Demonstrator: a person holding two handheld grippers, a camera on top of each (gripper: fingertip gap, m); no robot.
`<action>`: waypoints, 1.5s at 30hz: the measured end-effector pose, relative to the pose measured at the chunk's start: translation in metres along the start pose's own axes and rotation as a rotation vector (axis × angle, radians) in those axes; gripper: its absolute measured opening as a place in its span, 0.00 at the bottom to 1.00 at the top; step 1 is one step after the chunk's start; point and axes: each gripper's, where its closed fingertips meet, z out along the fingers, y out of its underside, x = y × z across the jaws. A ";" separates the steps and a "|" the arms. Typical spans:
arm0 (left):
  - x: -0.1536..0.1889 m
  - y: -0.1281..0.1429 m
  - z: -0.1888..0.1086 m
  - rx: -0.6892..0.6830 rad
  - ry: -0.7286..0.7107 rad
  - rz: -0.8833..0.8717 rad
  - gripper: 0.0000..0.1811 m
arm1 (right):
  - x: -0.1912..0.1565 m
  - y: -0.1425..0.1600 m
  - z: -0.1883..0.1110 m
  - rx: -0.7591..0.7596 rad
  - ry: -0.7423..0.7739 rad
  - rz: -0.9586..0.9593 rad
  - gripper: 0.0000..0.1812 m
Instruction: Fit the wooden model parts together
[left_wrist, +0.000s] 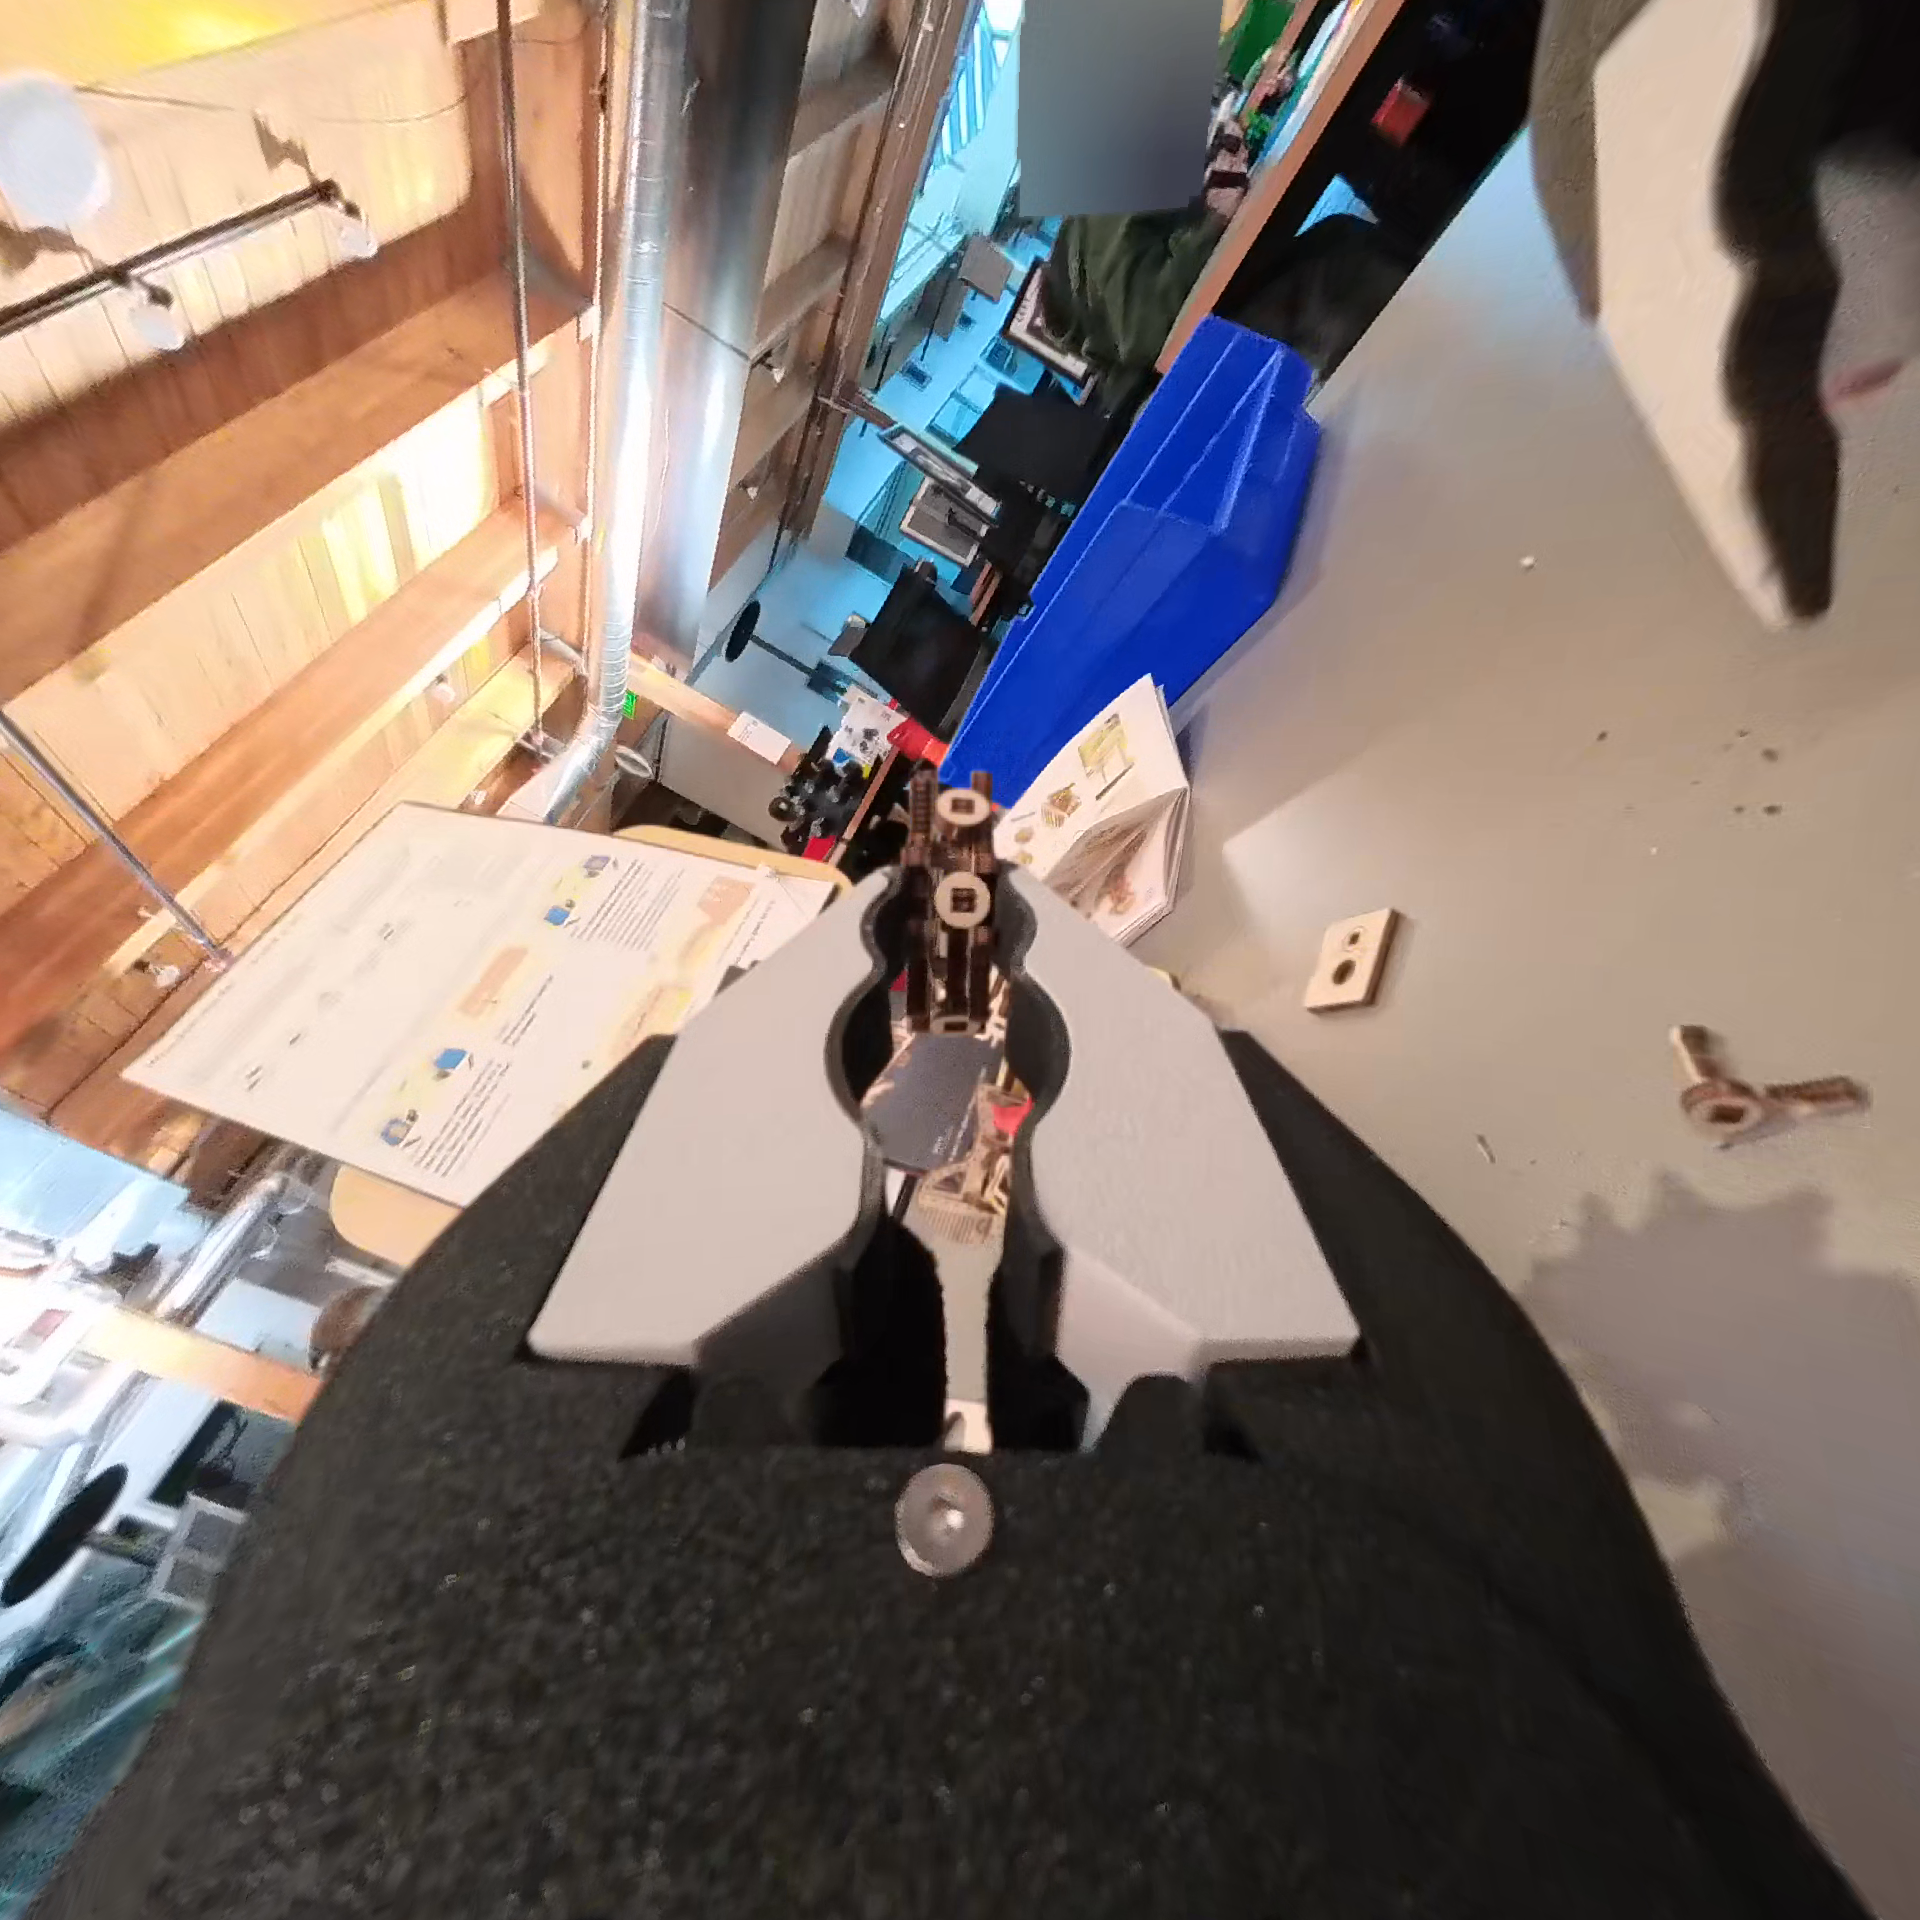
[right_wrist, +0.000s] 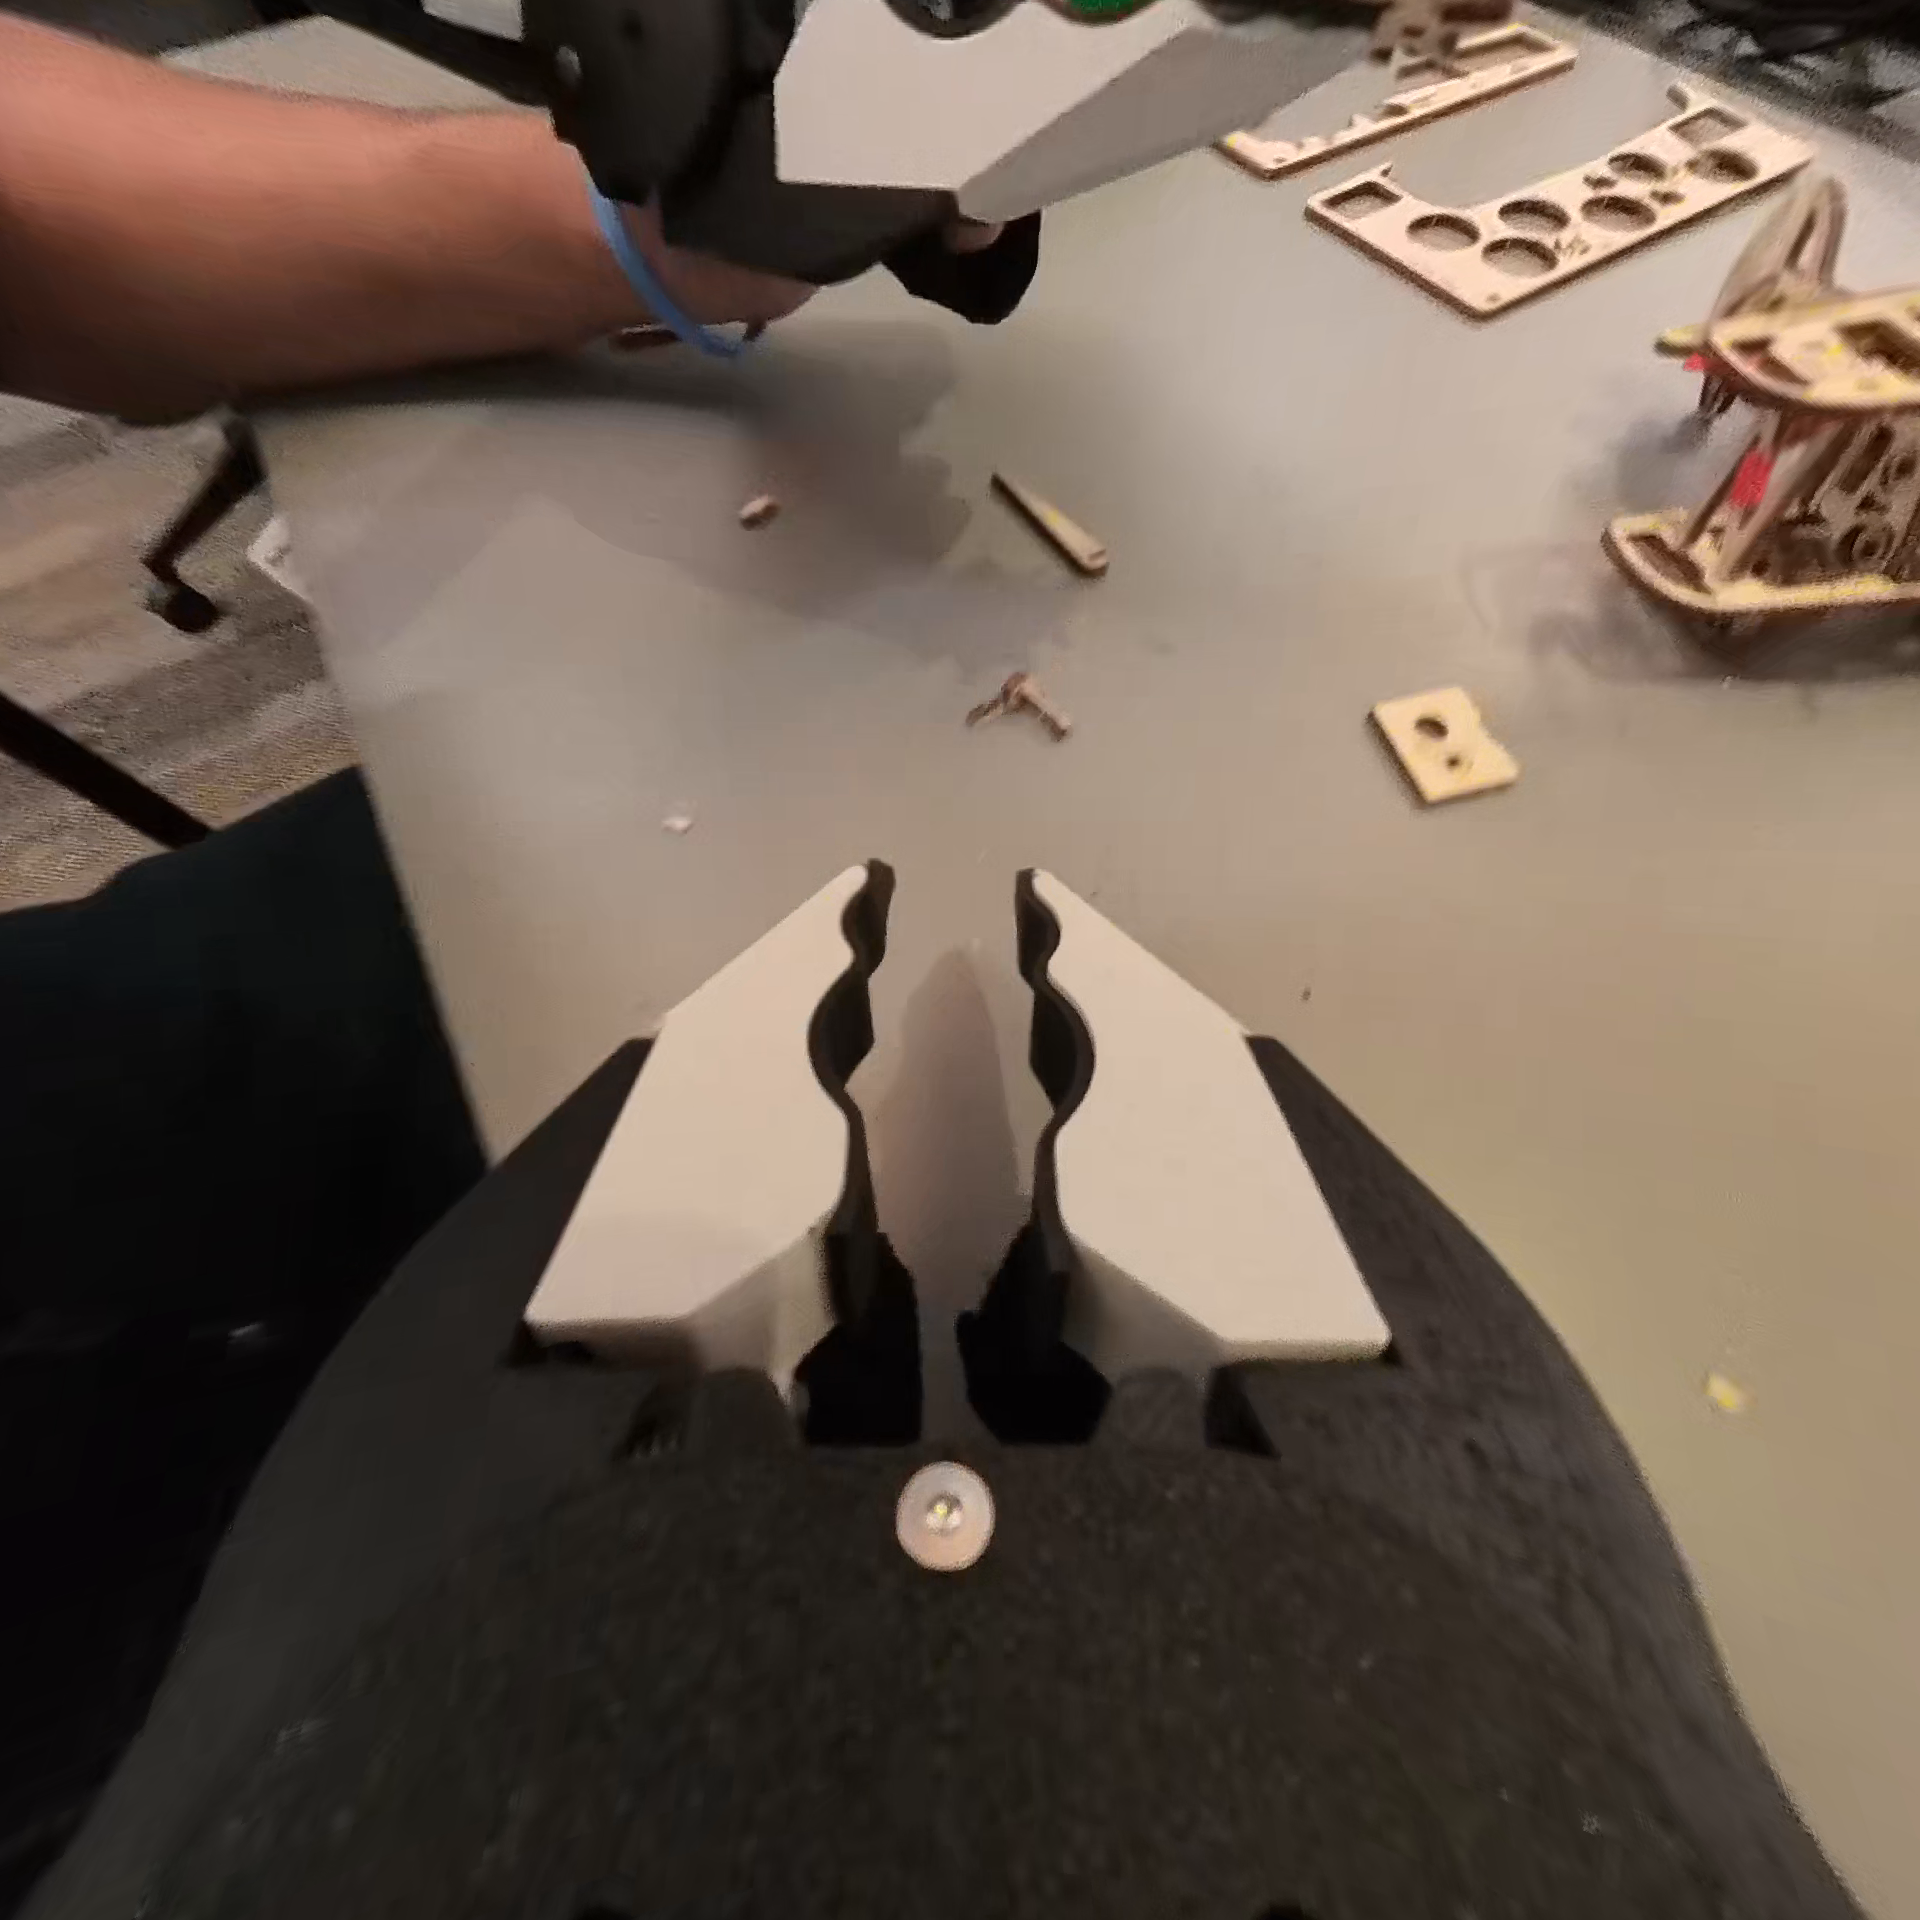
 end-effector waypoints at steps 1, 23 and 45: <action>-0.002 0.004 0.000 -0.002 -0.003 -0.020 0.07 | 0.004 -0.003 0.010 -0.011 -0.007 -0.024 0.13; -0.004 0.046 0.005 -0.102 0.010 -0.188 0.07 | 0.019 -0.020 0.055 -0.265 -0.185 -0.095 0.00; 0.006 0.040 0.008 -0.103 0.039 -0.146 0.07 | 0.043 -0.131 -0.045 0.501 -0.035 0.367 0.28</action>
